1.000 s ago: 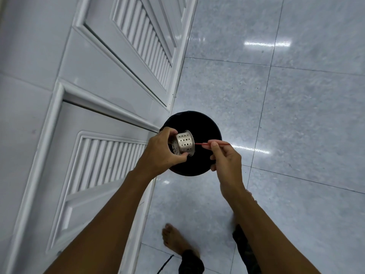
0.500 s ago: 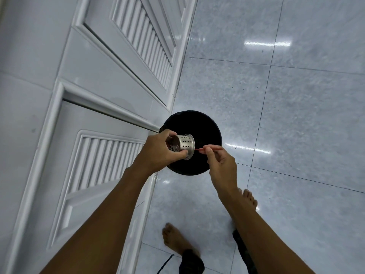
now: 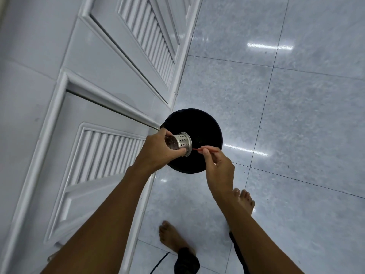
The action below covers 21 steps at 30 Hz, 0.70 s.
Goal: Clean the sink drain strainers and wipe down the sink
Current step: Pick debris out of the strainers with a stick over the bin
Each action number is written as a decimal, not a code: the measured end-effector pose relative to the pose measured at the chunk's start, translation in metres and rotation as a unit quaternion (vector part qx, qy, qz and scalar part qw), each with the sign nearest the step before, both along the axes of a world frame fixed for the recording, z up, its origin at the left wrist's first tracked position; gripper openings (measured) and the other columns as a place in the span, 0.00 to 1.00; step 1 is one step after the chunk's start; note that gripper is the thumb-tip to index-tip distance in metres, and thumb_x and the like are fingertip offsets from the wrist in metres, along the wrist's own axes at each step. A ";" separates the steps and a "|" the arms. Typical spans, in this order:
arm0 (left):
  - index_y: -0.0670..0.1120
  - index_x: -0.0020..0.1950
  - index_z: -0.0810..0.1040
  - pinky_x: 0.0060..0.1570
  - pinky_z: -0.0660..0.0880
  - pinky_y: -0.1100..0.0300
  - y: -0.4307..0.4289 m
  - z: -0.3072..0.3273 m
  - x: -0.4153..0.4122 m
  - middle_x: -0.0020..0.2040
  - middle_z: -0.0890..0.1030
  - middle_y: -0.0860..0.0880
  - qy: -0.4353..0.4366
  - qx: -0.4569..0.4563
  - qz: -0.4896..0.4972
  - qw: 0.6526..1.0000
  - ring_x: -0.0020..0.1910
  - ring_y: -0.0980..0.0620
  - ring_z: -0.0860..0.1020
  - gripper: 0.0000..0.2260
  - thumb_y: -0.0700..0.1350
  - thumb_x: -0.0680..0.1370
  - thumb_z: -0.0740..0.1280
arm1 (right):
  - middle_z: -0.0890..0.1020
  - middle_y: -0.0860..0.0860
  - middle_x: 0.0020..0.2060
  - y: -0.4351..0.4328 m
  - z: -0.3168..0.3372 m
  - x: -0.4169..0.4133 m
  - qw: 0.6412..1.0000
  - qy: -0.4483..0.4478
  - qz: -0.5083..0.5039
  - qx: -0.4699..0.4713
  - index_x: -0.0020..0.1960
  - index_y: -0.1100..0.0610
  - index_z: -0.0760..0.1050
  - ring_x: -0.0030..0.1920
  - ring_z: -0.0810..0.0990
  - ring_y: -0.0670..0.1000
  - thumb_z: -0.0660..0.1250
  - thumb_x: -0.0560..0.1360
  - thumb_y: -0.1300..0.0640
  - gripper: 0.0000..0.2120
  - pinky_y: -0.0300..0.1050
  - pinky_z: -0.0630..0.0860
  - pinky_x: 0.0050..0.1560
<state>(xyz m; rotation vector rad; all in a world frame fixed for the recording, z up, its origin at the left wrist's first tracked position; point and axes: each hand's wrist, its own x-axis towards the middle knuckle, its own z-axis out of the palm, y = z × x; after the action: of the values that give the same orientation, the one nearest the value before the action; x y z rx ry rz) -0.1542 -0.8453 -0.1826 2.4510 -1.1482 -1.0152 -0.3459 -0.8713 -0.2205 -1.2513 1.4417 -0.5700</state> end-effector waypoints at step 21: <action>0.48 0.76 0.68 0.61 0.68 0.75 0.074 0.349 0.055 0.65 0.73 0.51 -0.131 -0.445 0.282 0.840 0.63 0.59 0.72 0.40 0.48 0.67 0.81 | 0.86 0.43 0.53 0.005 0.380 0.128 0.947 -0.222 0.027 -0.230 0.56 0.44 0.82 0.48 0.82 0.46 0.65 0.82 0.47 0.08 0.60 0.82 0.47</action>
<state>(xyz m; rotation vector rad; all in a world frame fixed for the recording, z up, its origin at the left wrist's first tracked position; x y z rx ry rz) -0.0991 -0.7708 0.1663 1.9319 -0.6332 0.0684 -0.2183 -0.8665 0.1600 -1.3998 0.9173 -1.1173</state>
